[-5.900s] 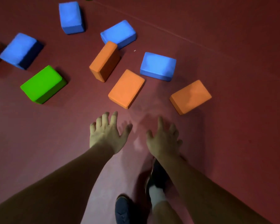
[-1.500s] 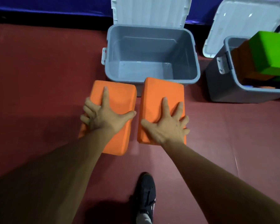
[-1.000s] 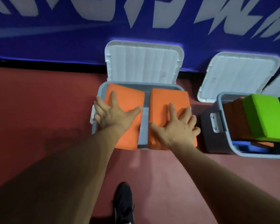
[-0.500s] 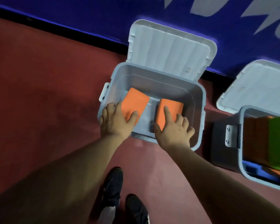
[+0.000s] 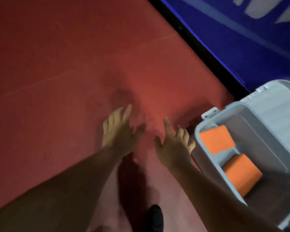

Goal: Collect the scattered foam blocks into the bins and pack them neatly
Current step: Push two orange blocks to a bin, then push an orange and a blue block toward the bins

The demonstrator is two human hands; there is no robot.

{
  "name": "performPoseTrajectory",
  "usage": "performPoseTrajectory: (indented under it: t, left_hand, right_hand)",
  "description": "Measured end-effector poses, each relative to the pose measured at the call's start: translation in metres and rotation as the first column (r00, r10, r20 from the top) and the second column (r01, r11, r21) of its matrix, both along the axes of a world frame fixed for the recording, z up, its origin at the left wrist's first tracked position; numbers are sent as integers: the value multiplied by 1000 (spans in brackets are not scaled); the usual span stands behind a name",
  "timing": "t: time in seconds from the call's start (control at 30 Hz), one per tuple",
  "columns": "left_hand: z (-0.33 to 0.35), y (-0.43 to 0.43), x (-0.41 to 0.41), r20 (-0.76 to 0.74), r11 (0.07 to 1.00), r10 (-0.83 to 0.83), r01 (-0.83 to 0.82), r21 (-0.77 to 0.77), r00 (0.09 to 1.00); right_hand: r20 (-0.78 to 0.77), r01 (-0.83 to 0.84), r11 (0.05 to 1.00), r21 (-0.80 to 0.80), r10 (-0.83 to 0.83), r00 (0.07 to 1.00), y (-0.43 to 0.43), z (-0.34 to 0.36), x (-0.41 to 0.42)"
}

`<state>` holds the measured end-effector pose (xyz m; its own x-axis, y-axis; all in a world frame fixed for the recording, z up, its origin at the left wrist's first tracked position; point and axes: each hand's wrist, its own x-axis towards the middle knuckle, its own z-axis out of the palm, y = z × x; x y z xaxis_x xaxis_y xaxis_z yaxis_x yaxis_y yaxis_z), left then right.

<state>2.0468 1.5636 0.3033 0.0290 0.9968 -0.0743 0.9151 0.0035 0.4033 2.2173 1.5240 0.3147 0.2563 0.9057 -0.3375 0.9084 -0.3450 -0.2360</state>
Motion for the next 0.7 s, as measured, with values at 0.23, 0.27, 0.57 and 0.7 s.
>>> performPoseTrajectory:
  t: [0.23, 0.27, 0.57, 0.7]
  left_hand:
    - [-8, -71, -238, -62, 901, 421, -425, -91, 905]
    - [-9, -85, -270, -68, 875, 471, -476, -90, 880]
    - [-34, -224, -544, -62, 677, 720, -719, -161, 691]
    - [-38, -286, -657, -108, 597, 780, -784, -167, 617]
  right_hand:
    - [-49, -408, 911, -53, 406, 913, -8, -12, -225]
    - [-52, -453, 890, -53, 451, 891, -14, -14, -259]
    - [-31, -729, 683, 48, 730, 682, -93, -39, -554]
    - [-38, -798, 602, 19, 798, 601, -135, -51, -677]
